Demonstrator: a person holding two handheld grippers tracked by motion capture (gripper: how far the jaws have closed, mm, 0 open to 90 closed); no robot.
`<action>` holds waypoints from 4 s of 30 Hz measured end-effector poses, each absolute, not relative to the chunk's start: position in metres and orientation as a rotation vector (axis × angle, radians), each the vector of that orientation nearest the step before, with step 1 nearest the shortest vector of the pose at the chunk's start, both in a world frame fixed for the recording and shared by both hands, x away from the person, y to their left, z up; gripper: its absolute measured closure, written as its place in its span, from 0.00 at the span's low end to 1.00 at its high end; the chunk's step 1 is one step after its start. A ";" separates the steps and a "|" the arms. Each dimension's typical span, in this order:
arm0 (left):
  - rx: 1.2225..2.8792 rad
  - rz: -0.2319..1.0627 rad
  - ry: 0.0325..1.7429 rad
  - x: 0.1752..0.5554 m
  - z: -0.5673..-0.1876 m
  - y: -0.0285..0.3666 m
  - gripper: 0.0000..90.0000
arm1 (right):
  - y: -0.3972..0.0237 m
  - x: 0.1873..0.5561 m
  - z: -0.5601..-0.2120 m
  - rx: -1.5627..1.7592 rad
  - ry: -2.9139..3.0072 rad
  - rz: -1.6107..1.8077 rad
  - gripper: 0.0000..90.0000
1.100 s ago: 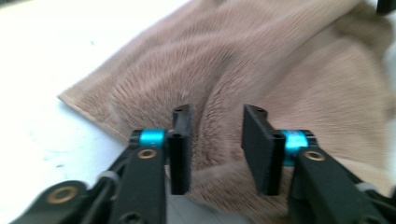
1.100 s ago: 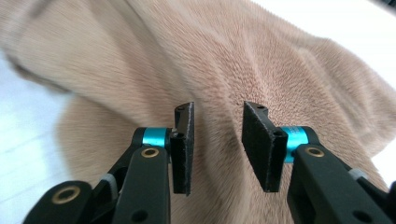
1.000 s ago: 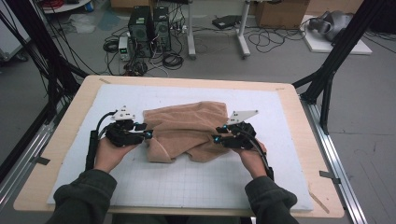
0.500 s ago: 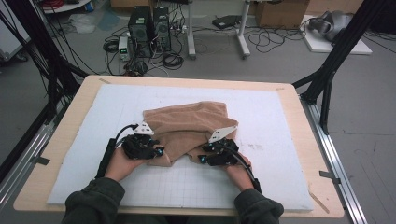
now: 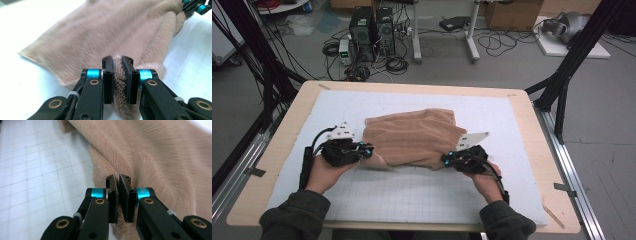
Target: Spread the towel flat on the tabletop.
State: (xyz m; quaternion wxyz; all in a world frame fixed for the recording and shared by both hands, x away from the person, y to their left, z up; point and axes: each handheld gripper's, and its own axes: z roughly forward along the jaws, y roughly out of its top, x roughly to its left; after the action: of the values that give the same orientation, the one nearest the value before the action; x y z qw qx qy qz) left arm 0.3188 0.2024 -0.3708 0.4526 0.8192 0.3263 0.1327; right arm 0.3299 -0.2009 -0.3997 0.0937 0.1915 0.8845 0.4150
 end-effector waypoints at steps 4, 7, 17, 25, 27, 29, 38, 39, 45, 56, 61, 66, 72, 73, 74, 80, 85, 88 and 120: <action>1.983 0.292 0.744 0.314 -0.358 0.211 0.89 | -0.230 0.327 -0.374 0.586 2.557 1.312 0.95; 2.023 0.224 0.685 0.314 -0.365 0.209 0.89 | -0.238 0.324 -0.362 0.576 2.573 1.336 0.95; 2.145 0.081 0.654 0.310 -0.405 0.209 0.71 | -0.240 0.321 -0.426 0.656 2.786 1.146 0.94; 2.082 0.089 0.629 0.303 -0.385 0.198 0.60 | -0.244 0.321 -0.395 0.617 2.673 1.265 0.79; 2.127 0.067 0.597 0.302 -0.390 0.182 0.58 | -0.238 0.319 -0.394 0.595 2.676 1.285 0.72; 2.173 0.051 0.564 0.301 -0.399 0.166 0.56 | -0.233 0.315 -0.401 0.569 2.710 1.273 0.67; 2.267 0.050 0.537 0.297 -0.436 0.140 0.92 | -0.228 0.307 -0.440 0.638 2.775 1.212 0.76; 2.277 0.062 0.531 0.297 -0.435 0.140 0.95 | -0.228 0.308 -0.441 0.638 2.767 1.229 0.81; 2.239 0.168 0.576 0.295 -0.426 0.158 0.97 | -0.219 0.308 -0.417 0.551 2.782 1.266 0.89; 2.078 0.327 0.843 0.306 -0.418 0.228 0.97 | -0.189 0.350 -0.388 0.624 2.673 1.244 0.88; 2.087 0.297 0.831 0.308 -0.418 0.228 0.96 | -0.173 0.379 -0.420 0.723 2.739 1.119 0.87; 2.067 0.272 0.795 0.307 -0.405 0.224 0.74 | -0.179 0.379 -0.415 0.731 2.705 1.179 0.81; 2.055 0.236 0.729 0.312 -0.390 0.204 0.60 | -0.196 0.350 -0.396 0.647 2.645 1.225 0.76; 2.054 0.232 0.720 0.313 -0.389 0.200 0.59 | -0.198 0.346 -0.395 0.639 2.641 1.234 0.74; 2.054 0.225 0.718 0.313 -0.388 0.197 0.59 | -0.202 0.342 -0.396 0.640 2.639 1.237 0.71; 2.174 0.167 0.765 0.329 -0.406 0.181 0.51 | -0.211 0.324 -0.411 0.586 2.652 1.226 0.55; 2.287 0.079 0.728 0.333 -0.421 0.171 0.74 | -0.197 0.332 -0.429 0.565 2.655 1.145 0.63; 2.304 0.096 0.681 0.325 -0.419 0.168 0.91 | -0.190 0.335 -0.431 0.520 2.670 1.142 0.83; 2.169 0.340 0.789 0.305 -0.426 0.204 0.95 | -0.216 0.384 -0.425 0.775 2.747 1.124 0.94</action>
State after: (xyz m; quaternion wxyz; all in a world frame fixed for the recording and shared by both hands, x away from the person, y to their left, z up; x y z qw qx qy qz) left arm 0.3047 0.2042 -0.4257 0.3934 0.8548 0.3108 0.1339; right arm 0.3835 -0.2165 -0.4245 0.0369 0.2526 0.8949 0.3661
